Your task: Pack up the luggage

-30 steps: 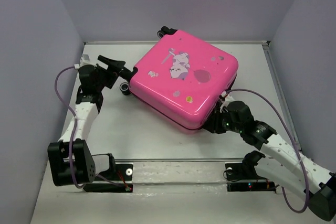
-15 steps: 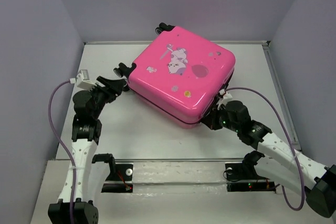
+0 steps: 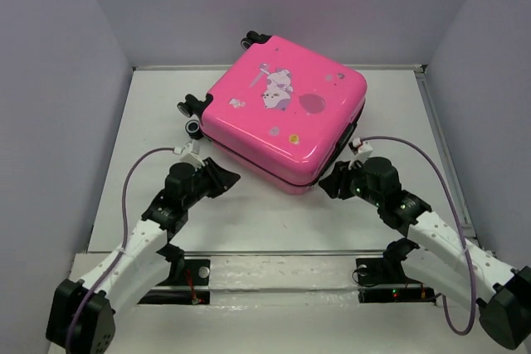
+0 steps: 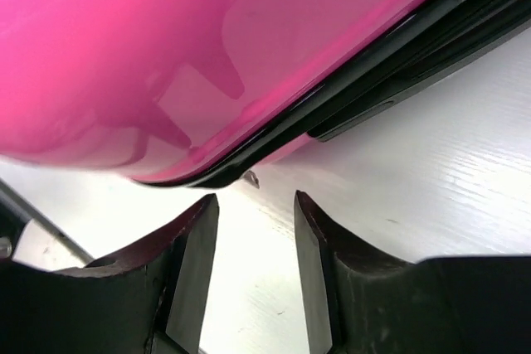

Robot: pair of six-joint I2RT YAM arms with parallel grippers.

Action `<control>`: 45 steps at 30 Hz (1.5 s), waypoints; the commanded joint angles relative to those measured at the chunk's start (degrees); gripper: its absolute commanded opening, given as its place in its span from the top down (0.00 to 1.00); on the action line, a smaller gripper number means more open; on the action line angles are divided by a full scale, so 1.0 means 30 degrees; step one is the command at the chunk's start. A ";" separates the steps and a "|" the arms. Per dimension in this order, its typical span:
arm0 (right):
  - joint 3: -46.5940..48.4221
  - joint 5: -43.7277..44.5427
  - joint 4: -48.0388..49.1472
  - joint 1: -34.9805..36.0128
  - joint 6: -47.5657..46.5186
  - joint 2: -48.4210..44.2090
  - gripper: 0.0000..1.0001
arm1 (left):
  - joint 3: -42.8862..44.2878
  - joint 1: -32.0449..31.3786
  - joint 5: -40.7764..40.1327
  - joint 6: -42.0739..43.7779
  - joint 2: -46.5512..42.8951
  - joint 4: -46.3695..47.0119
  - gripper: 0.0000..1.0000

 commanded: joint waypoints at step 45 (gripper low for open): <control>-0.5177 -0.1039 1.9258 -0.0033 -0.0961 0.4033 0.93 | 0.3206 -0.7313 -0.3465 -0.0225 0.6063 0.5360 0.70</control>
